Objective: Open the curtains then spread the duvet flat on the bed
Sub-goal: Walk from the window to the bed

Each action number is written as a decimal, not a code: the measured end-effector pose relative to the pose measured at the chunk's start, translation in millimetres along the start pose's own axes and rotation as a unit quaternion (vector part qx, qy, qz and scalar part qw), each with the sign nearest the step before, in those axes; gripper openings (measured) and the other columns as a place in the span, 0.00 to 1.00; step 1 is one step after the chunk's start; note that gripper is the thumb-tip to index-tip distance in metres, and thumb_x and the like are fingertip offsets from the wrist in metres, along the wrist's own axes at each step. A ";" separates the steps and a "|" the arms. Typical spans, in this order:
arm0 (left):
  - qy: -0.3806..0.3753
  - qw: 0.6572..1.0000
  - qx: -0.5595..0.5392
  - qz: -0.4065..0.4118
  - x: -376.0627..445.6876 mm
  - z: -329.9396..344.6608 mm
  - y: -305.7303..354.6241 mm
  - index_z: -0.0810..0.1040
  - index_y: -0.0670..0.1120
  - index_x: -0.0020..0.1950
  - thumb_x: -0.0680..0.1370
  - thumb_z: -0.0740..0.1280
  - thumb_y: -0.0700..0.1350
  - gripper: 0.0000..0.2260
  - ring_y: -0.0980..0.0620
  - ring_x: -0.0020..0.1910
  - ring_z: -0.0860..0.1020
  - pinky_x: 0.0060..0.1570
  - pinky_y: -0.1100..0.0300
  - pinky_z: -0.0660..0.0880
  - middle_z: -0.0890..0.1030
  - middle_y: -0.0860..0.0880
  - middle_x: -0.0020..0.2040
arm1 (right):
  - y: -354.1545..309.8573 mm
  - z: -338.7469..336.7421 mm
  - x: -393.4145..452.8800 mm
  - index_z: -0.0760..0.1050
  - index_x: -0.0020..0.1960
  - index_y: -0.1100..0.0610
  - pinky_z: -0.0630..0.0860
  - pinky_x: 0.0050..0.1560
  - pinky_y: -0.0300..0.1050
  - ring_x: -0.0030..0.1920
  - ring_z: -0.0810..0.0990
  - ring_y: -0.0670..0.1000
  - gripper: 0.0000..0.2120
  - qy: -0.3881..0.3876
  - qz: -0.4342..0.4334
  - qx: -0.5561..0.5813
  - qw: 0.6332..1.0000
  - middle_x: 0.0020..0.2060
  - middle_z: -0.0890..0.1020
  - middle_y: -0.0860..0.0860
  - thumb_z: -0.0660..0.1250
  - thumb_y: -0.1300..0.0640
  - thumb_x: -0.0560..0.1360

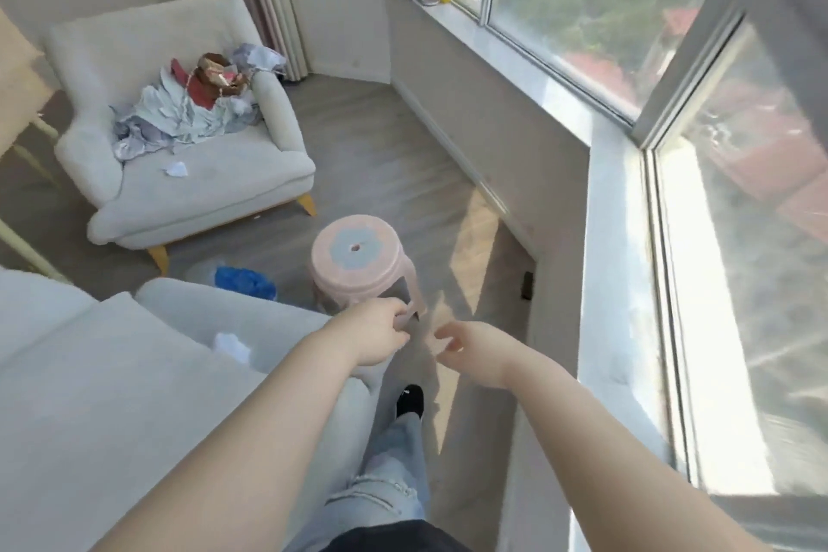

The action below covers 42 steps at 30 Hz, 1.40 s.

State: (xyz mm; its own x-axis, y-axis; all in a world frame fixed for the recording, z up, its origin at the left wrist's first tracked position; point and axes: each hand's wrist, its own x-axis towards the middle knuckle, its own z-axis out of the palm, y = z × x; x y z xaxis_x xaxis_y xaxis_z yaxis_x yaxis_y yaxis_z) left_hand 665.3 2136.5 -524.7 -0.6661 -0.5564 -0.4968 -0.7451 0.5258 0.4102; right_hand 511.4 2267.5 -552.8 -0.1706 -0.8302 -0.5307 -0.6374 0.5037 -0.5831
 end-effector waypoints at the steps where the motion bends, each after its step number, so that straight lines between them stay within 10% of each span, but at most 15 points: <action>1: -0.014 1.000 0.006 0.011 31.7 -7.7 5.7 0.71 0.52 0.71 0.78 0.65 0.51 0.21 0.48 0.63 0.75 0.62 0.54 0.71 0.76 0.51 0.66 | 9.7 -15.3 18.0 0.73 0.70 0.47 0.72 0.50 0.42 0.51 0.77 0.50 0.21 0.012 0.020 0.007 1.000 0.53 0.78 0.44 0.63 0.47 0.78; 7: -0.060 0.997 0.037 0.035 169.3 -57.0 11.1 0.73 0.50 0.68 0.76 0.63 0.50 0.19 0.47 0.57 0.77 0.46 0.59 0.70 0.79 0.49 0.61 | 51.9 -98.5 113.4 0.74 0.69 0.52 0.73 0.62 0.44 0.65 0.77 0.54 0.21 0.030 0.151 -0.012 0.988 0.64 0.79 0.51 0.63 0.51 0.77; 16: -0.113 0.992 0.046 -0.044 362.2 -142.0 -3.4 0.72 0.49 0.69 0.77 0.61 0.47 0.20 0.45 0.63 0.76 0.59 0.56 0.72 0.77 0.48 0.66 | 99.8 -227.8 259.7 0.77 0.62 0.54 0.77 0.59 0.48 0.58 0.79 0.56 0.17 0.107 0.261 0.015 0.959 0.58 0.82 0.51 0.57 0.56 0.77; 30: -0.092 0.980 0.021 -0.177 665.2 -288.8 39.5 0.71 0.48 0.72 0.79 0.63 0.47 0.20 0.48 0.67 0.73 0.63 0.60 0.69 0.73 0.48 0.70 | 178.0 -494.6 536.8 0.69 0.73 0.56 0.69 0.65 0.43 0.69 0.73 0.55 0.22 -0.067 0.198 -0.081 0.975 0.70 0.74 0.55 0.58 0.55 0.80; 42: -0.048 0.973 -0.027 -0.223 842.4 -438.5 -17.3 0.71 0.51 0.72 0.78 0.63 0.49 0.21 0.49 0.66 0.74 0.64 0.57 0.70 0.74 0.49 0.70 | 71.7 -651.3 816.0 0.76 0.64 0.58 0.73 0.56 0.43 0.62 0.79 0.57 0.16 -0.118 0.093 -0.183 0.972 0.61 0.80 0.57 0.60 0.57 0.79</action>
State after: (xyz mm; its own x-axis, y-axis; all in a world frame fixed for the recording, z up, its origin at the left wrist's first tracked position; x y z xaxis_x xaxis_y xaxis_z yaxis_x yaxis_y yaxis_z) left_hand 102.7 1376.5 -614.9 -0.2708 -0.6570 -0.7036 -0.9621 0.2087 0.1754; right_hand -162.9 1470.6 -627.1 -0.1598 -0.6330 -0.7574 -0.8438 0.4858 -0.2279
